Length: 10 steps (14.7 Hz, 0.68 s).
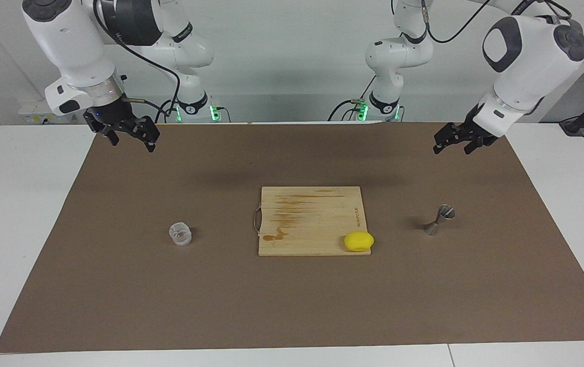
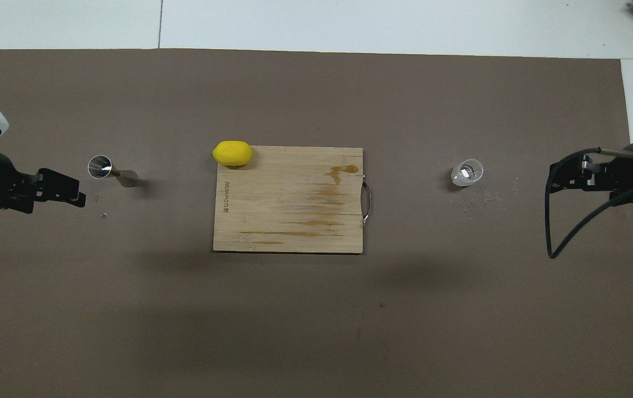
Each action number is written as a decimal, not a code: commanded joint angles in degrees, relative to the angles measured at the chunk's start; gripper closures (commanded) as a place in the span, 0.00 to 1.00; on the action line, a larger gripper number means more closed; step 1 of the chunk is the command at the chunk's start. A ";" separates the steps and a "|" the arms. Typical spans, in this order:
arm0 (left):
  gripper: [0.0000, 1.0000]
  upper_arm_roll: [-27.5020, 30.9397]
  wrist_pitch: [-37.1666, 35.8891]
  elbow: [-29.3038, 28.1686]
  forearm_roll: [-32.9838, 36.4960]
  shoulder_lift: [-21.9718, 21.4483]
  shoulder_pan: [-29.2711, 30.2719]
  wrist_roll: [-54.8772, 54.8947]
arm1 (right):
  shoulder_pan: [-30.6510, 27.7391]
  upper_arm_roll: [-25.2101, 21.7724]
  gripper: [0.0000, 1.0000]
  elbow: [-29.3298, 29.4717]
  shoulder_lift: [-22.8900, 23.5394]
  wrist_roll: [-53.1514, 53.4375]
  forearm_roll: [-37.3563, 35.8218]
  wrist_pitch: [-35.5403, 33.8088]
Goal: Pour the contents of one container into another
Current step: 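Open the left gripper and move it around the small metal cup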
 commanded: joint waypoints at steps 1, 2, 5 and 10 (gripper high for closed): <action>0.00 -0.37 -2.91 5.73 -4.93 6.38 3.65 -0.52 | -0.70 0.30 0.00 -1.37 -1.33 -1.33 0.56 0.73; 0.00 -0.02 -3.26 5.91 -7.48 7.01 4.79 -0.78 | -0.79 0.30 0.00 -1.37 -1.33 -1.33 0.56 0.73; 0.00 -0.01 -4.58 5.30 -10.13 9.46 7.52 -1.13 | -0.70 0.30 0.00 -1.37 -1.33 -1.33 0.56 0.73; 0.00 0.25 -9.84 5.91 -22.43 15.35 13.23 -13.77 | -0.70 0.30 0.00 -1.37 -1.42 -1.33 0.56 0.73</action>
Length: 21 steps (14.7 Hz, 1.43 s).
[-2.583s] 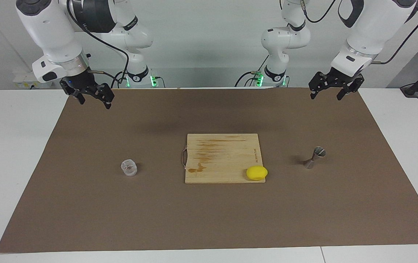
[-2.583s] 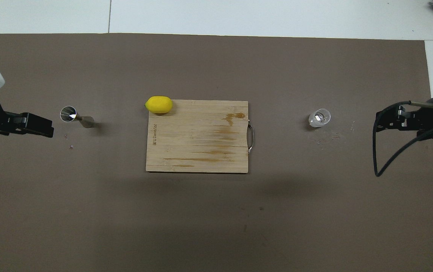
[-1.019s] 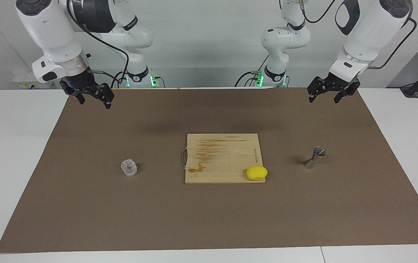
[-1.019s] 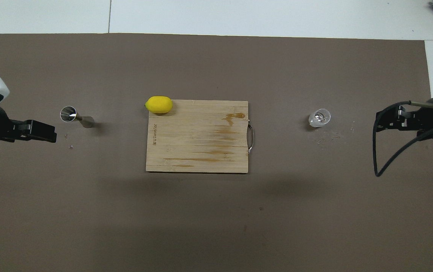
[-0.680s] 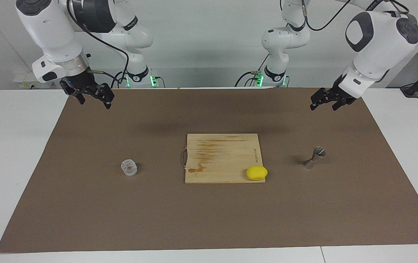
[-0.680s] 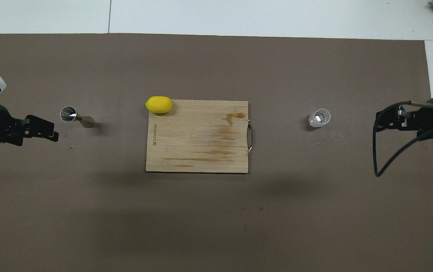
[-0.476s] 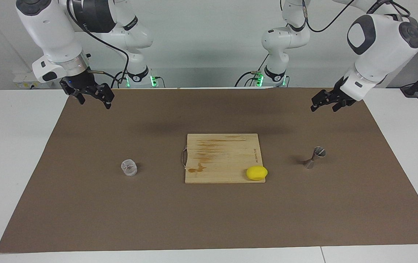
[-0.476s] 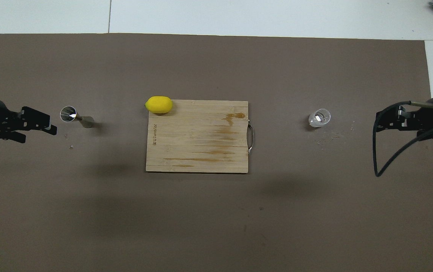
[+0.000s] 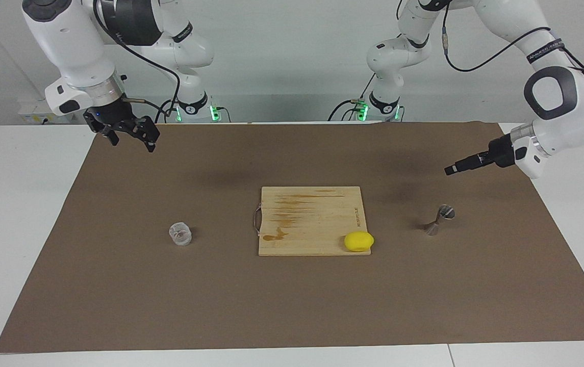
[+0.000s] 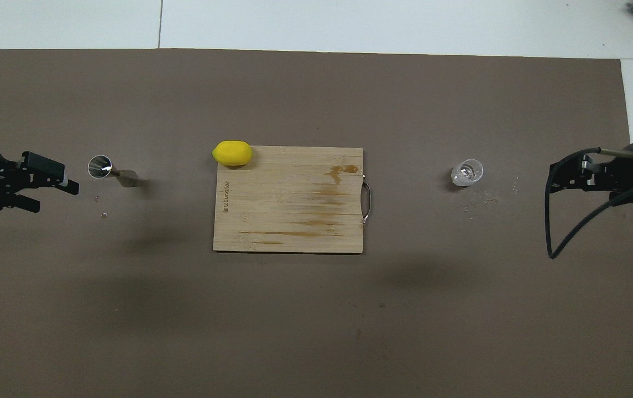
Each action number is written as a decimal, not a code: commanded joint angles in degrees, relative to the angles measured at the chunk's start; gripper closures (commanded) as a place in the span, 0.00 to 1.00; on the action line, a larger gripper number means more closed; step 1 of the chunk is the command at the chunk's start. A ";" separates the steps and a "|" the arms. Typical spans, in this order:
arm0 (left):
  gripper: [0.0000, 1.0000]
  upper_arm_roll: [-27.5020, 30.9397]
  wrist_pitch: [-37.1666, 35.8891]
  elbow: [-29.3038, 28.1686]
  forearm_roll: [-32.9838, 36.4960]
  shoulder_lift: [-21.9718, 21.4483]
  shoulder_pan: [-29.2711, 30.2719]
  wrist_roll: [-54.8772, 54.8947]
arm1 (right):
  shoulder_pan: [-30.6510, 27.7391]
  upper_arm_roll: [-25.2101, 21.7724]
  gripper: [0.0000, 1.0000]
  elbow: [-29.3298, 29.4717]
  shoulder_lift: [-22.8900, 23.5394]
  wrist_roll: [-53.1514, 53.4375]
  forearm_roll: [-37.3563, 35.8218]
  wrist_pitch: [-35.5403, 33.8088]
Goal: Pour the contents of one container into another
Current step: 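Open the left gripper and move it around the small metal cup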
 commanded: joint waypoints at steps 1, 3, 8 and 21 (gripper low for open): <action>0.00 -0.28 -3.79 2.25 -5.55 4.69 2.94 -6.95 | -0.70 0.30 0.00 -1.28 -1.42 -1.33 0.56 0.73; 0.00 -0.28 -3.88 3.64 -5.92 6.80 3.04 -13.00 | -0.70 0.21 0.00 -1.28 -1.42 -1.33 0.56 0.73; 0.00 -0.19 -2.92 5.59 -12.58 10.50 4.53 -27.70 | -0.70 0.21 0.00 -1.28 -1.42 -1.33 0.56 0.73; 0.00 -0.46 4.46 3.65 -23.85 16.47 7.78 -46.70 | -0.79 0.21 0.00 -1.28 -1.42 -1.33 0.56 0.73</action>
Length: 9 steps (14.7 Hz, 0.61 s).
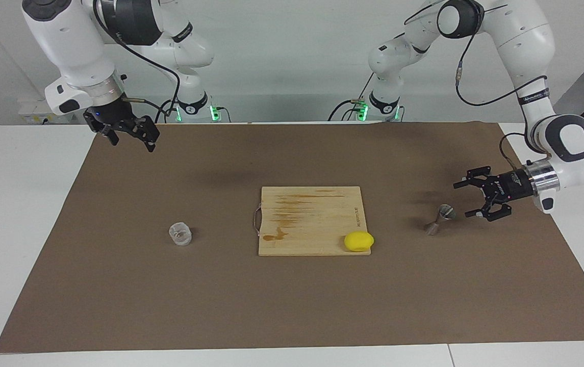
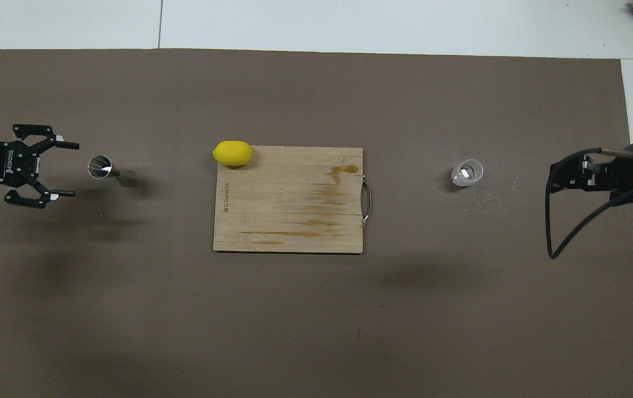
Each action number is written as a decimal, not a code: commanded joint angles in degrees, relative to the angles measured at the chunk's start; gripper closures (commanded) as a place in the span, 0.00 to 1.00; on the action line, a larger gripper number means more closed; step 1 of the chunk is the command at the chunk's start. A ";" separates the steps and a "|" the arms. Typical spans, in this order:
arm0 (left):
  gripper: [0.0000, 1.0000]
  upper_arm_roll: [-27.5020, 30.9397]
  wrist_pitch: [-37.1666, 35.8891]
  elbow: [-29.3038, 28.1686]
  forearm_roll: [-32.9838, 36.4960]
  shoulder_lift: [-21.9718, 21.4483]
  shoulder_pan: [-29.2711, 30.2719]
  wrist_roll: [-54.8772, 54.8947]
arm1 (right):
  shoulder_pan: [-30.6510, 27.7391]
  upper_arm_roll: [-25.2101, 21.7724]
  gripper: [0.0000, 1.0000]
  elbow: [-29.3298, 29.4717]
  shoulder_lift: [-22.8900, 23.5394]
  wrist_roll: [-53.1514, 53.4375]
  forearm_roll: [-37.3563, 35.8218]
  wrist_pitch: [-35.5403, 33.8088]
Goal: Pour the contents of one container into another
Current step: 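Open the left gripper and move it around the small metal cup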
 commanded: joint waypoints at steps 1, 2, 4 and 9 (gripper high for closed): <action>0.00 -0.80 1.34 0.73 -1.73 2.35 1.01 -0.81 | -0.70 0.22 0.00 -1.28 -1.36 -1.33 0.56 0.73; 0.00 -0.89 1.78 0.55 -2.78 2.44 1.01 -0.55 | -0.70 0.22 0.00 -1.28 -1.36 -1.33 0.56 0.73; 0.01 -0.89 2.40 -0.06 -4.45 2.44 0.66 0.33 | -0.70 0.22 0.00 -1.28 -1.36 -1.33 0.56 0.73; 0.03 -0.89 2.14 -0.94 -4.11 2.44 0.22 5.94 | -0.70 0.22 0.00 -1.20 -1.45 -1.60 0.56 0.12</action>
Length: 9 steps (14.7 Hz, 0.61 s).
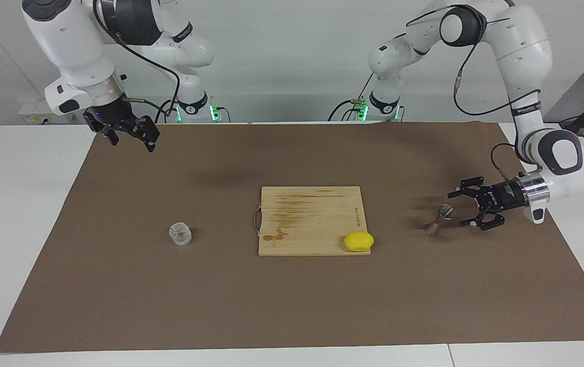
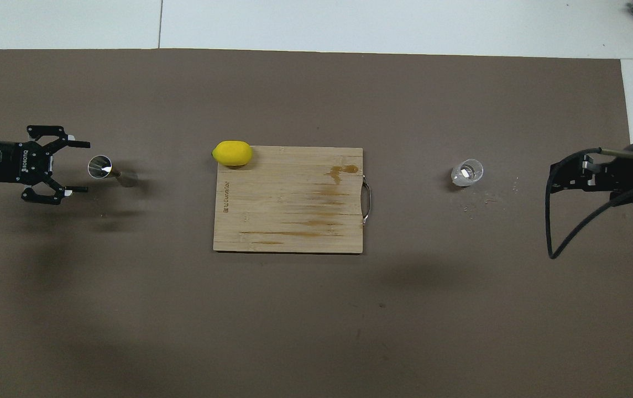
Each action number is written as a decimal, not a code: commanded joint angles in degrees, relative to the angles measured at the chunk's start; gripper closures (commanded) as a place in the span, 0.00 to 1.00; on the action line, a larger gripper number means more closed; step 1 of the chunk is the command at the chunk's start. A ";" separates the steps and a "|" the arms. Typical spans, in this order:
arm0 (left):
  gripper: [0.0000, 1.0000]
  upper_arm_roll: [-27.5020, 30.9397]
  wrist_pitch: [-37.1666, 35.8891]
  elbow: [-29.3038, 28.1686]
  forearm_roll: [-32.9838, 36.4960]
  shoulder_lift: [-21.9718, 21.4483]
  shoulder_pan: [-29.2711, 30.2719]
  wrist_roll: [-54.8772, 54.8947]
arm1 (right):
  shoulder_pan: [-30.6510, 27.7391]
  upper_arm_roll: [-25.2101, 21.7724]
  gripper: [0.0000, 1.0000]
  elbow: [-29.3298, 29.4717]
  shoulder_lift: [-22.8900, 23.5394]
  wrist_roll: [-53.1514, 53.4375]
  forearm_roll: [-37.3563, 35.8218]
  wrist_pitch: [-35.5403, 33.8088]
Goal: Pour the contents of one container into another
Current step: 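Open the left gripper and move it around the small metal cup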
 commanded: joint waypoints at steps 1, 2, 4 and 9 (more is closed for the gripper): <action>0.03 0.03 0.78 -1.17 -0.78 -0.13 -0.18 3.66 | -0.68 0.22 0.00 -1.20 -1.44 -1.60 0.56 0.15; 0.03 0.03 0.87 -1.26 -0.69 -0.04 -0.26 3.67 | -0.68 0.30 0.00 -1.20 -1.44 -1.69 0.56 0.07; 0.03 0.12 1.05 -1.35 -0.60 -0.04 -0.79 3.84 | -0.51 0.22 0.00 -1.20 -1.44 -1.69 0.56 0.15; 0.03 0.12 1.40 -2.22 0.28 -0.04 -1.49 5.16 | -0.07 0.22 0.00 -1.28 -1.44 -1.69 0.56 0.06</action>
